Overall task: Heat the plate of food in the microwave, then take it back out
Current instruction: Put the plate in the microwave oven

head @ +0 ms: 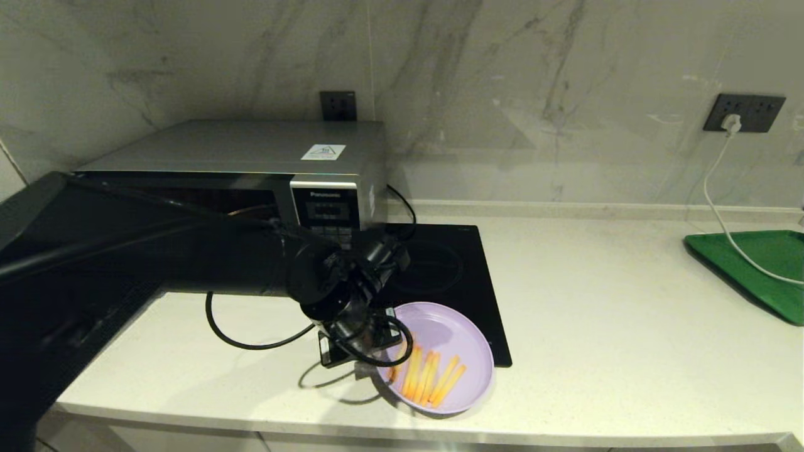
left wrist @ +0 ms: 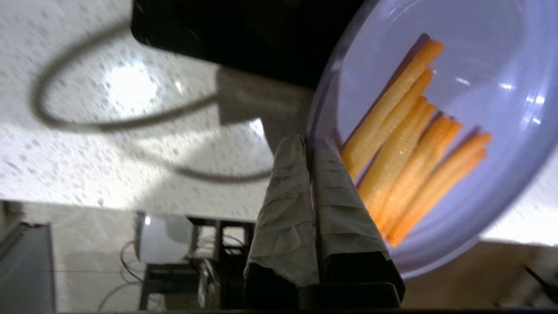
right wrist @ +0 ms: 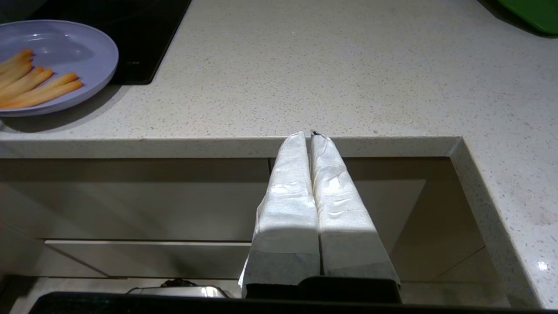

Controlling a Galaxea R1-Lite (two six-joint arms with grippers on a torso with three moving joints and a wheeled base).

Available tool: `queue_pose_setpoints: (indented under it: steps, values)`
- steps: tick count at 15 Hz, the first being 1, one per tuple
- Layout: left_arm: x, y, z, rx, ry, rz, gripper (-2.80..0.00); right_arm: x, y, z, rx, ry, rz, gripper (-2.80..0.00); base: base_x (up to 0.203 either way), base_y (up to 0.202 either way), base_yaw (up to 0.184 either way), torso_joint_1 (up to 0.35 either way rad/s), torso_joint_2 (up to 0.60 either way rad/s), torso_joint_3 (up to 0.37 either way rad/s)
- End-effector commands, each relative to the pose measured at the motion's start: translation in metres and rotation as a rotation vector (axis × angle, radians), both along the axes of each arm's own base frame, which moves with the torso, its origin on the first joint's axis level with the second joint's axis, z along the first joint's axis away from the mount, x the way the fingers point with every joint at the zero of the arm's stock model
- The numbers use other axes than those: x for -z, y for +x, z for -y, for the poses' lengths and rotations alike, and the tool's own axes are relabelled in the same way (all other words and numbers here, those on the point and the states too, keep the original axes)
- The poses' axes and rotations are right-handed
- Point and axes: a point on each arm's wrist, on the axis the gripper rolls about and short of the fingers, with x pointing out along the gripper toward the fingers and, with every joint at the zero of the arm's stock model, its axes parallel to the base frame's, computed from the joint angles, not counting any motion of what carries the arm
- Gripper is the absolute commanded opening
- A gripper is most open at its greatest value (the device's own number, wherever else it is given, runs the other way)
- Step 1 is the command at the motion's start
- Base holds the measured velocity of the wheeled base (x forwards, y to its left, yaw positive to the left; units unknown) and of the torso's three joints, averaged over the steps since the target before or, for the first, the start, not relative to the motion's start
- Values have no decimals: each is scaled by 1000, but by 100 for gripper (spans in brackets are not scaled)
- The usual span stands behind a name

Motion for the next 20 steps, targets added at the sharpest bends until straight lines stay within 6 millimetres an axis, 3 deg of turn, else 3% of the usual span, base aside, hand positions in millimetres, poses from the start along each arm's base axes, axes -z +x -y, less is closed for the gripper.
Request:
queue_pose_setpoints:
  steps: [1, 5, 11, 15, 20]
  values:
    - [-15, -5, -17, 0, -81, -29, -280, 0, 0, 0, -1, 1, -1, -280, 0, 0, 0, 0, 0, 0]
    - [-12, -3, -45, -31, -151, -45, -280, 0, 0, 0, 1, 1, -1, -280, 0, 0, 0, 0, 0, 0]
    - [-13, -19, -85, -50, -255, 16, -280, 0, 0, 0, -1, 1, -1, -280, 0, 0, 0, 0, 0, 0]
    - [-27, -49, -125, -79, -284, 38, -280, 0, 0, 0, -1, 1, -1, -280, 0, 0, 0, 0, 0, 0]
    - [-24, -88, -178, -198, -272, 53, -280, 0, 0, 0, -1, 1, -1, -280, 0, 0, 0, 0, 0, 0]
